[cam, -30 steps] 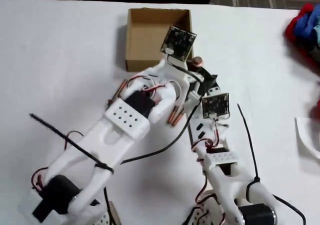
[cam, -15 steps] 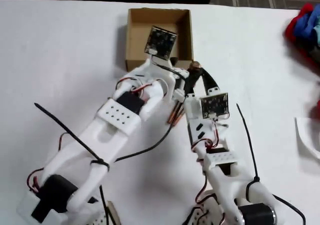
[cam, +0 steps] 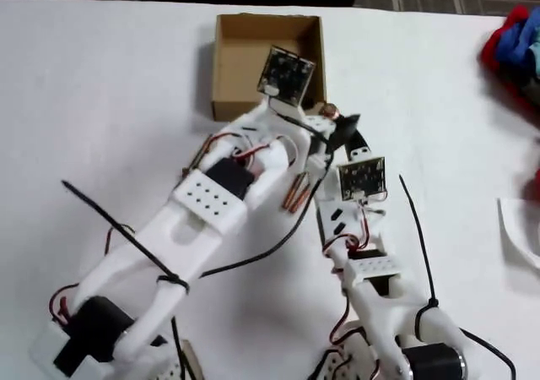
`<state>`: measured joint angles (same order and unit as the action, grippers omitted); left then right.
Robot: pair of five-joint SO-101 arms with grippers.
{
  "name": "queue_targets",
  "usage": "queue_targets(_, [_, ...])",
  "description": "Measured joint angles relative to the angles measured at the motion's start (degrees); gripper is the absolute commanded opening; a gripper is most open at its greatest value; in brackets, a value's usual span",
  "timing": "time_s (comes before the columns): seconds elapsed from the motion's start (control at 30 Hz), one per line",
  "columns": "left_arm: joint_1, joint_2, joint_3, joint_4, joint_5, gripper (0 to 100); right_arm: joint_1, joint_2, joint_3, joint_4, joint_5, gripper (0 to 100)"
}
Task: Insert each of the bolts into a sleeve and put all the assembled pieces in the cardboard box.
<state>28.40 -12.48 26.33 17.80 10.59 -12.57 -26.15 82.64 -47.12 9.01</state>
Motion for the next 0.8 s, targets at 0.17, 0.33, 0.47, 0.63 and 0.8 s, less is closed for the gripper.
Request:
queue_targets(0.17, [0.0, -0.2, -5.2, 4.8, 0.0, 27, 0.0, 0.0, 0.0, 0.3, 4.2, 2.1])
queue_targets(0.33, [-5.9, -5.0, -11.7, 11.3, 0.0, 27, 0.0, 0.2, -1.1, 6.3, 5.0, 2.1])
queue_targets(0.47, [-16.4, -10.4, -14.4, 18.0, 0.0, 27, 0.0, 0.2, -9.6, 22.2, 5.0, 2.1])
queue_targets(0.63, [-33.5, -12.8, -14.3, 29.6, -0.4, 27, 0.4, 0.3, -28.9, 50.8, -1.6, 2.1])
queue_targets(0.8, [-41.4, -12.8, -7.9, 33.2, -5.2, 27, 0.4, 3.3, -49.4, 70.0, -3.0, 2.0])
